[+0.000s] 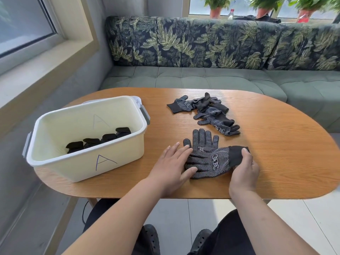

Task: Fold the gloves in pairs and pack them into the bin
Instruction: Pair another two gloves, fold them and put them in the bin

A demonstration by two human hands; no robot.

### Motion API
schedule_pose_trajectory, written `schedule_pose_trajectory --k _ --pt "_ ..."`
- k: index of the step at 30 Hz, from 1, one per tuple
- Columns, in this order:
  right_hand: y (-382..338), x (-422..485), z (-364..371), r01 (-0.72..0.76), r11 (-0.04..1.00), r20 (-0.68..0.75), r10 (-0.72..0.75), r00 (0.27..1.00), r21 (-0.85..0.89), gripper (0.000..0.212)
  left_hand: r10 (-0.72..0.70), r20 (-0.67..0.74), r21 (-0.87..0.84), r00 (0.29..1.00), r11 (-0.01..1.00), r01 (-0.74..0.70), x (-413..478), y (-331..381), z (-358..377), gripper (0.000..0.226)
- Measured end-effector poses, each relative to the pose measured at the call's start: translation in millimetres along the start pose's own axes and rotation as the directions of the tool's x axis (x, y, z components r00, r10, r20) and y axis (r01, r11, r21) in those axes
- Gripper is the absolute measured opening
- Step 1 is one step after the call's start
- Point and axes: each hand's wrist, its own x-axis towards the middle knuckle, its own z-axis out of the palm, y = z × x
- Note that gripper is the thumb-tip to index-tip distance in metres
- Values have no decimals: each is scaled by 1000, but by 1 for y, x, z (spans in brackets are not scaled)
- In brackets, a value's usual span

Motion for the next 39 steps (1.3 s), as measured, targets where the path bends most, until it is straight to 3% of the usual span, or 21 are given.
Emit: schedule_pose_trajectory --k 11,14,18,24,27,31,36,39 --pt "8 8 2 4 1000 -60 -5 998 -18 34 -131 -23 89 991 987 133 -17 -19 -3 91" --pt "12 10 2 27 999 -76 -29 997 -28 33 -47 -33 93 998 994 50 -27 -20 -2 84" --pt "10 11 2 58 993 -63 -65 996 -104 47 43 -29 115 999 993 -40 -33 -20 2 74" --pt "12 16 1 177 955 66 -166 984 -239 8 36 -83 161 996 987 -22 -35 -16 1 71" --pt "2 15 3 347 883 216 -289 933 -317 10 115 -143 158 983 983 -92 -36 -17 4 64" --pt "-29 13 15 575 756 404 -442 801 -312 15 189 -221 150 957 976 -158 -37 -19 10 52" --pt "-76 16 43 738 631 539 -546 642 -239 17 243 -352 171 904 966 -193 -39 -19 10 38" --pt "-103 26 70 791 545 594 -550 587 -277 18 257 -391 172 884 964 -204 -40 -19 10 31"
